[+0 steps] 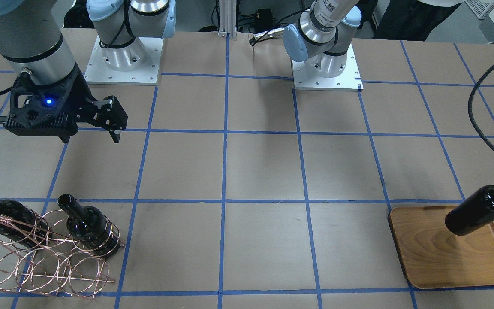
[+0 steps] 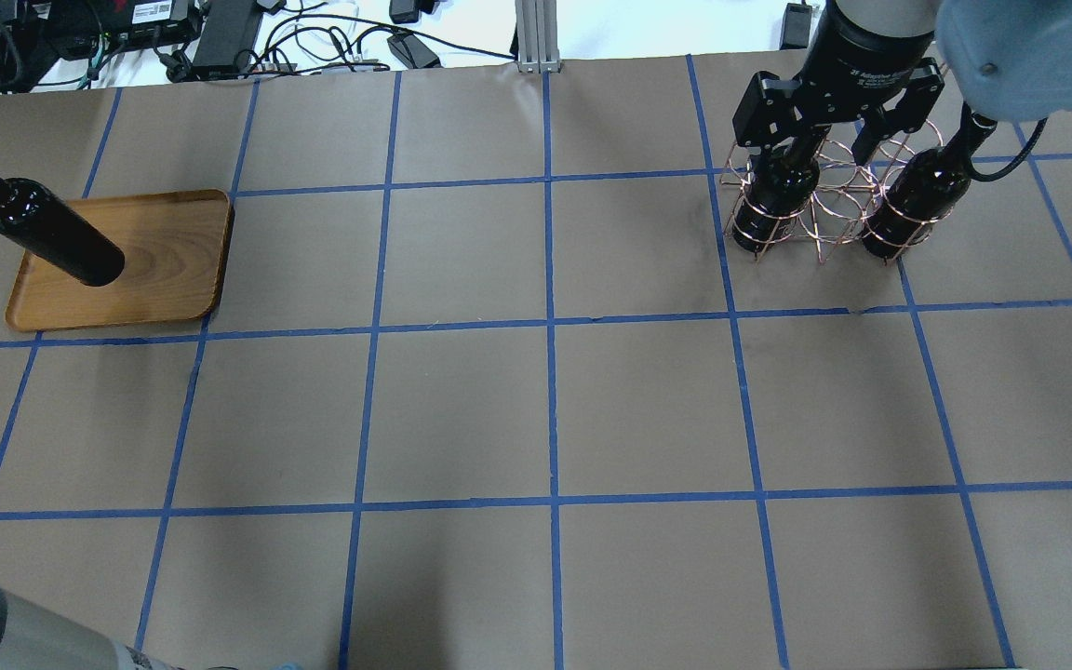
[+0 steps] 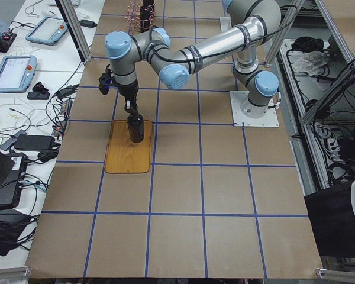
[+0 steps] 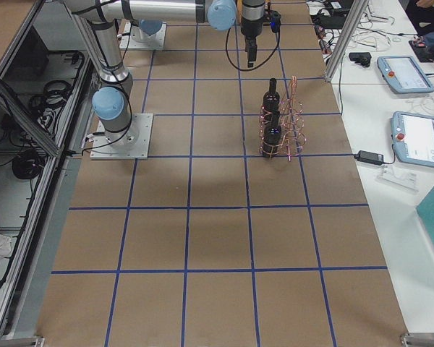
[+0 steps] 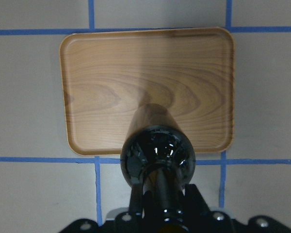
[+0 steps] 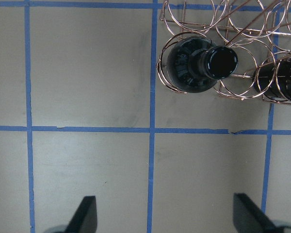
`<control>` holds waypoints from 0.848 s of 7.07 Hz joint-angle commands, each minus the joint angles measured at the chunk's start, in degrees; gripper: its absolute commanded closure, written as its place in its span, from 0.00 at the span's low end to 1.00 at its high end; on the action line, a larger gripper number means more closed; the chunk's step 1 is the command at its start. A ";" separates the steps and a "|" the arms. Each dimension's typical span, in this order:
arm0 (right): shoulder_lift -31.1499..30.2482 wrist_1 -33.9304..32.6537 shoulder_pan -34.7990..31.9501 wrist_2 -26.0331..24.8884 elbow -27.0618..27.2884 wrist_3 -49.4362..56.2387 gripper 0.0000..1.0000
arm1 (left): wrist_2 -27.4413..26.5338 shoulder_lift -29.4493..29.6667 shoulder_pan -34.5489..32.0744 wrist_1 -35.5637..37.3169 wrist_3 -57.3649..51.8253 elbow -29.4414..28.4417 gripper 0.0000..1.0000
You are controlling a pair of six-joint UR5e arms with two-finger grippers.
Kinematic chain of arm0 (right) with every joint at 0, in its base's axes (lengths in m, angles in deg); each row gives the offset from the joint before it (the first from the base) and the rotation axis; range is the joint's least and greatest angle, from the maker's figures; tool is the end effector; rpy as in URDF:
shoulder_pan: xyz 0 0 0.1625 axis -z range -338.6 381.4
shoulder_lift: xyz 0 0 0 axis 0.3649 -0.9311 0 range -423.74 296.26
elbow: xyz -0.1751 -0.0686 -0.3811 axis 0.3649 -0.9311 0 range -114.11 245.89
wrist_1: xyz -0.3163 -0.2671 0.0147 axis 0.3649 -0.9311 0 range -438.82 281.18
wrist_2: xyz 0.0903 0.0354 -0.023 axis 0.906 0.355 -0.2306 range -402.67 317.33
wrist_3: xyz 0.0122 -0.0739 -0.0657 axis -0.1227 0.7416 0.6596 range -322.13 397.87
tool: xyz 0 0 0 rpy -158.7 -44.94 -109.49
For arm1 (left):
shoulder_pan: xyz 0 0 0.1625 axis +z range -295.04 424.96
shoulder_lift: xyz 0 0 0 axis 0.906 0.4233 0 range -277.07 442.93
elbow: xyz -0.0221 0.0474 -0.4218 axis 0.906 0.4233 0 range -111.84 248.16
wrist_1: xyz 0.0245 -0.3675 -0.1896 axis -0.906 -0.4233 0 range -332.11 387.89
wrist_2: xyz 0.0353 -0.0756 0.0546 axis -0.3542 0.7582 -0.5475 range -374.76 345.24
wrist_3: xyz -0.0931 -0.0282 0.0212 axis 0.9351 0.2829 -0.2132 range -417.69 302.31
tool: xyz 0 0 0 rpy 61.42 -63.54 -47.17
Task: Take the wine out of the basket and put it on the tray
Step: 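Lower the bottle onto the wooden tray with the left gripper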
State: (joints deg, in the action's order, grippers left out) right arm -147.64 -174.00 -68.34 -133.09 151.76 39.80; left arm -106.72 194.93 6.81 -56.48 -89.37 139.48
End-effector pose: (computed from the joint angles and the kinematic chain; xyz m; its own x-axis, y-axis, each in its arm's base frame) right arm 0.1301 -0.5428 0.4777 -0.9995 -0.0289 0.0092 -0.0294 0.9980 -0.0559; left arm 0.2350 -0.6244 0.4385 -0.9987 -0.0041 -0.0502 -0.0032 0.9999 -0.0163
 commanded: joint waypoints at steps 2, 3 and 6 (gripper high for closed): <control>0.05 0.00 0.00 0.06 0.00 0.00 0.00 | 0.28 3.48 1.29 2.81 -1.45 -1.71 0.94; 0.05 0.00 0.00 -0.37 0.00 0.00 0.00 | 0.46 4.09 1.37 3.16 -1.54 -1.72 0.94; 0.05 0.00 0.09 0.23 0.00 0.00 0.00 | 1.16 5.24 1.90 3.07 -1.19 -1.63 0.94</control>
State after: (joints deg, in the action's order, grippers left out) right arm -147.59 -174.01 -68.28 -133.24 151.76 39.80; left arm -105.99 199.75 8.51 -53.36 -90.73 137.82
